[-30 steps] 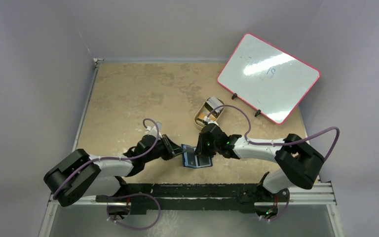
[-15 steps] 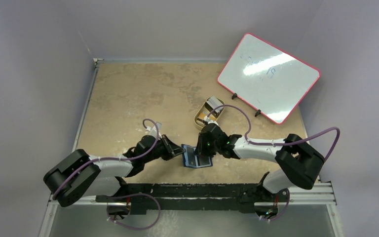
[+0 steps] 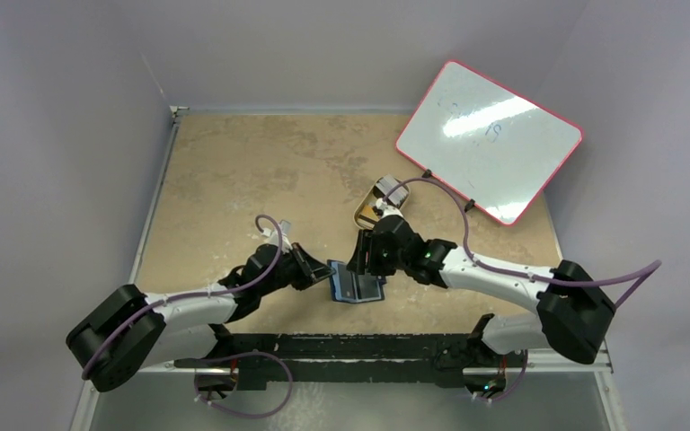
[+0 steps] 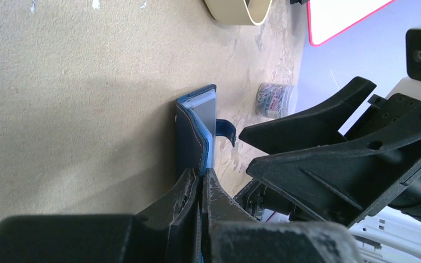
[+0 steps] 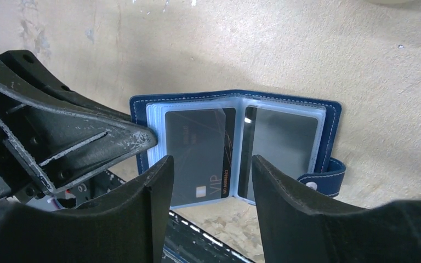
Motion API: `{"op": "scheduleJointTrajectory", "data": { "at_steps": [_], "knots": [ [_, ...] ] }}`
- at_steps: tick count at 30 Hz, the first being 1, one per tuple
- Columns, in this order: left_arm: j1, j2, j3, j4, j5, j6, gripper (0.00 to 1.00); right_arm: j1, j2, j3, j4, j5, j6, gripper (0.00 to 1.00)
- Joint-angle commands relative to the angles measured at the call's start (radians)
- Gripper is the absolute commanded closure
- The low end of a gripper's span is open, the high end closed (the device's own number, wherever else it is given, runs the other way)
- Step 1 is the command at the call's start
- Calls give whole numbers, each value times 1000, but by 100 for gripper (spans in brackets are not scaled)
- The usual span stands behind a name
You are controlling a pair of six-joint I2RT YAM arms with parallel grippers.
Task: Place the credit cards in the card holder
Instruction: Turn over the card slot in the card holder.
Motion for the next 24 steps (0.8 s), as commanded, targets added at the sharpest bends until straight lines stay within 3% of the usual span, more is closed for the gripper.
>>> {"op": "scheduleJointTrajectory", "data": {
  "at_steps": [1, 24],
  "knots": [
    [2, -35, 47, -16, -24, 16, 100, 13, -18, 33, -1, -18, -19, 43],
    [2, -55, 40, -24, -22, 10, 100, 88, 140, 96, 20, -17, -10, 41]
  ]
}}
